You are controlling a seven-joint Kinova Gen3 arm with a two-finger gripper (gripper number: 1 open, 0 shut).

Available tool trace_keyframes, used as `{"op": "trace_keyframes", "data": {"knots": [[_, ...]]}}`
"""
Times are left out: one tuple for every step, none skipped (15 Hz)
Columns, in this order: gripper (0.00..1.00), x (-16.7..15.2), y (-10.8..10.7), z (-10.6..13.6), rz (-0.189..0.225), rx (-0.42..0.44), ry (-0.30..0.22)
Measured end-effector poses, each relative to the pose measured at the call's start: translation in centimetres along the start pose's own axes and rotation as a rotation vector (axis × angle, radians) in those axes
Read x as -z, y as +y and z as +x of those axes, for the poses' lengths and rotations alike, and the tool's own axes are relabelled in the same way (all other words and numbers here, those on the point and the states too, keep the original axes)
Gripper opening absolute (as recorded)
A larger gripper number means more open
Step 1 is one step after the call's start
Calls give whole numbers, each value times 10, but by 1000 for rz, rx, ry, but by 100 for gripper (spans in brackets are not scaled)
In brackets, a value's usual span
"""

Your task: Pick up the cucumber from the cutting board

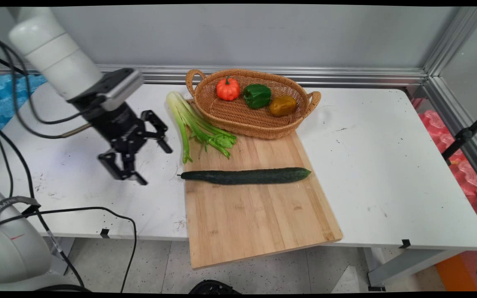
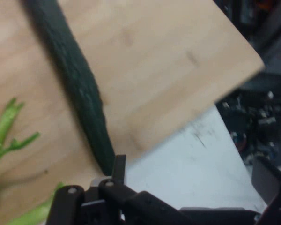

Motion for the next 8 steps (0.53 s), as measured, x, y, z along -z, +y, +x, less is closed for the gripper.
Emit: {"op": "trace_keyframes", "data": {"knots": [[100, -3, -3, 3, 6, 15, 4], [100, -8, -8, 9, 19, 43, 13], [100, -13, -12, 14, 29, 66, 20], [100, -19, -16, 19, 40, 93, 26], [100, -25, -21, 24, 50, 114, 30], [100, -32, -26, 30, 62, 137, 33], [100, -39, -31, 35, 73, 158, 34], [100, -47, -36, 40, 84, 176, 35]]}}
